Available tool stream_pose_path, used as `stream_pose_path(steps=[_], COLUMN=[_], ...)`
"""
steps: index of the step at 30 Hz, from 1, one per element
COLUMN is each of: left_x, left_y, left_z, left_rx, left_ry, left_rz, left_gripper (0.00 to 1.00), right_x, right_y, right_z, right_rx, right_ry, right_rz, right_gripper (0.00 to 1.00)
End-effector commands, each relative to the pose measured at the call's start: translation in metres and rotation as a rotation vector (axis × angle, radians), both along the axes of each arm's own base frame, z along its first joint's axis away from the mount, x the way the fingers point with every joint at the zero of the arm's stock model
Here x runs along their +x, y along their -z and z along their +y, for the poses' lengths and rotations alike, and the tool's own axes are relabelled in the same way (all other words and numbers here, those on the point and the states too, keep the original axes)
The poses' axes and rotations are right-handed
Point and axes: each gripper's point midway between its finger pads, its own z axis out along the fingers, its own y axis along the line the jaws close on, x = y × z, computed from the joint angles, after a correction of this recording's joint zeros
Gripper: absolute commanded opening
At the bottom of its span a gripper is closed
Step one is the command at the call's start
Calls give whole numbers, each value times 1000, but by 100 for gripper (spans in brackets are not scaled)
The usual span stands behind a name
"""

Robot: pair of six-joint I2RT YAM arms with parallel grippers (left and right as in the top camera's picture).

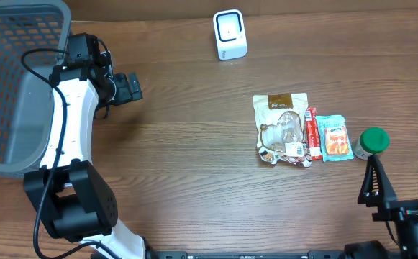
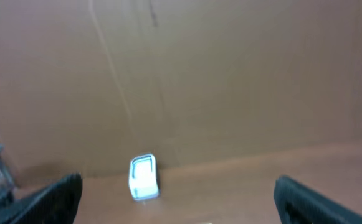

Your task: Scan the item barcode

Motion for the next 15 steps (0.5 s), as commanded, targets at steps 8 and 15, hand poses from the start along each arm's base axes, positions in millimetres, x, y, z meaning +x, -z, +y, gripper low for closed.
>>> stream_pose_path(steps=[8, 15], left_x=[6, 6], left_y=[-6, -6], left_z=[-1, -1], left_rx=[13, 13], left_ry=[22, 22], left_rz=[-19, -19], left_gripper=[100, 100], right_x=[4, 17], right_y=[-28, -1], right_z=[11, 15], right_rx=[40, 38], right_ry=[-53, -66], right_rz=[-455, -484], right_gripper=[100, 100])
